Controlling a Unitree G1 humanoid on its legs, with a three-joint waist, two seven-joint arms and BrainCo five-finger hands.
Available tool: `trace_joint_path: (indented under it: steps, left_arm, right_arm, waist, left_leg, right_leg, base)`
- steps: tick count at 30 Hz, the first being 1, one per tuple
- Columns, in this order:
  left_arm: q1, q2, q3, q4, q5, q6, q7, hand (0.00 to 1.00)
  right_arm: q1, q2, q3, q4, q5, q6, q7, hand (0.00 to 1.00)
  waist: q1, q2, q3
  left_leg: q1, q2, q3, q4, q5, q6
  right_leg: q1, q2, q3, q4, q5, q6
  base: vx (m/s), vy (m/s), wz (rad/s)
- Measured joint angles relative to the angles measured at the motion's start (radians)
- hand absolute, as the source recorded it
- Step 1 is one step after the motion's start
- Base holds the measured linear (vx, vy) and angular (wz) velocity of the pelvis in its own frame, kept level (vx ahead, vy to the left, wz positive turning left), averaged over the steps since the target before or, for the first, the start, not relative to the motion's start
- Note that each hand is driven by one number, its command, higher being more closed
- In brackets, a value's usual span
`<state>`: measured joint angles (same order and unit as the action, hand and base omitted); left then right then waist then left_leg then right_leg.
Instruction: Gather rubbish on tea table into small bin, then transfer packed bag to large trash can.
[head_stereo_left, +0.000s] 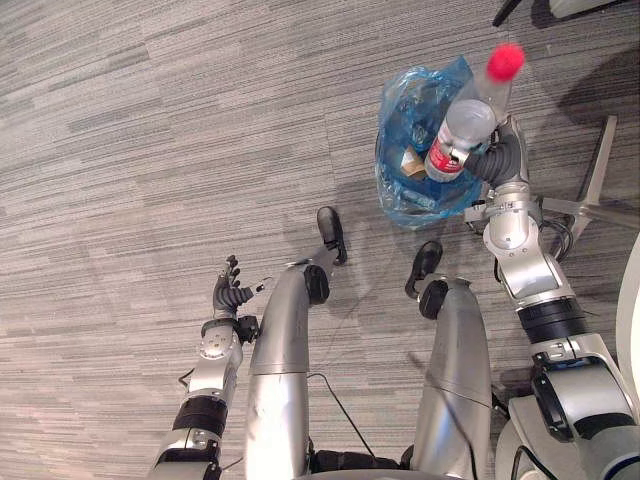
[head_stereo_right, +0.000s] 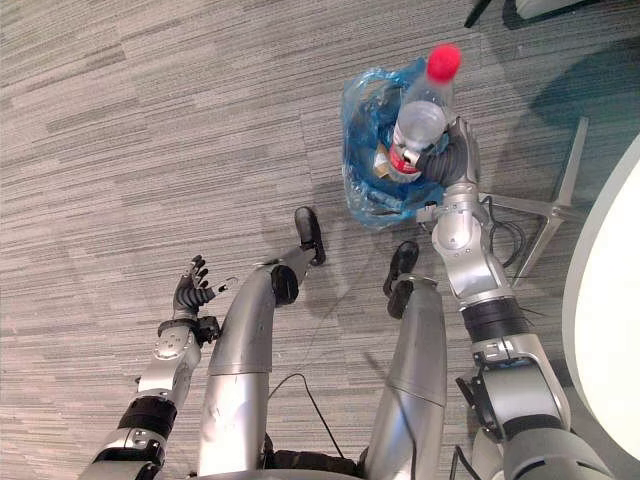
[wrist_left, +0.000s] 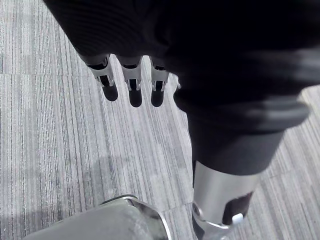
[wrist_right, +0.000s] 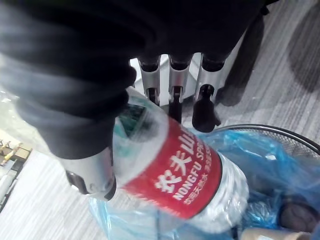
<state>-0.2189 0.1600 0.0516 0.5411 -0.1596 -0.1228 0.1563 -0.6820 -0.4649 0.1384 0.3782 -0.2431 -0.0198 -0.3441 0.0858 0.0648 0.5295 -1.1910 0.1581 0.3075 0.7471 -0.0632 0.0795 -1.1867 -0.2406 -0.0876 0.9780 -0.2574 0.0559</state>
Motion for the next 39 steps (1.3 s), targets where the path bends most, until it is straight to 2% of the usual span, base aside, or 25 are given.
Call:
trace_joint_path:
  steps: [10,20,22,29,34,39]
  left_arm:
    - [-0.007,0.001,0.002,-0.001,0.0,0.001,0.004,0.0]
    - [-0.04,-0.013,0.0,-0.001,0.002,-0.007,0.003,0.0]
    - [-0.041,-0.013,0.0,-0.001,0.002,-0.01,0.003,0.0]
    - [-0.045,-0.013,-0.001,0.001,0.003,-0.017,0.005,0.0]
    - [-0.051,-0.012,0.0,0.001,0.002,-0.02,0.021,0.0]
    - [-0.079,-0.009,0.0,0.003,-0.003,-0.02,0.027,0.0]
  right_arm:
    - [0.016,0.043,0.055,0.007,-0.053,0.0,0.017,0.0]
    - [0.06,0.028,0.126,-0.024,-0.26,-0.005,0.022,0.0]
    - [0.059,0.023,0.155,0.007,-0.313,-0.006,0.034,0.0]
    - [0.059,0.026,0.199,0.092,-0.395,-0.003,0.058,0.0]
    - [0.043,0.024,0.198,0.157,-0.419,0.01,0.057,0.0]
    - [0.005,0.025,0.193,0.237,-0.46,0.052,0.054,0.0]
  waist:
    - [-0.015,-0.003,-0.001]
    - [-0.018,-0.008,0.0]
    - [-0.017,-0.015,0.0]
    - [-0.016,-0.016,0.001]
    - [-0.016,-0.017,0.001]
    - [-0.014,-0.017,0.001]
  left_leg:
    - [-0.002,0.006,0.0,0.012,0.0,0.0]
    - [-0.002,0.017,-0.002,0.02,-0.001,0.0]
    - [-0.002,0.017,-0.003,0.019,-0.001,0.0]
    - [-0.005,0.012,-0.004,-0.002,0.002,-0.003]
    - [-0.02,0.009,-0.014,-0.01,0.005,-0.007]
    - [-0.053,0.009,-0.018,-0.007,0.006,-0.006]
  right_leg:
    - [-0.001,0.005,0.004,0.005,0.0,-0.001]
    - [0.002,0.015,0.002,0.005,-0.002,-0.006]
    - [0.002,0.015,0.002,0.004,-0.003,-0.006]
    - [0.004,0.012,-0.008,-0.015,0.002,-0.011]
    - [-0.003,0.011,-0.019,-0.021,0.005,-0.007]
    - [-0.036,0.011,-0.022,-0.014,0.003,-0.01]
  base:
    - [-0.03,-0.022,-0.02]
    - [-0.03,-0.025,-0.02]
    - [-0.02,-0.015,0.0]
    - [0.0,-0.005,0.02]
    - [-0.01,-0.032,0.04]
    - [-0.01,-0.02,0.01]
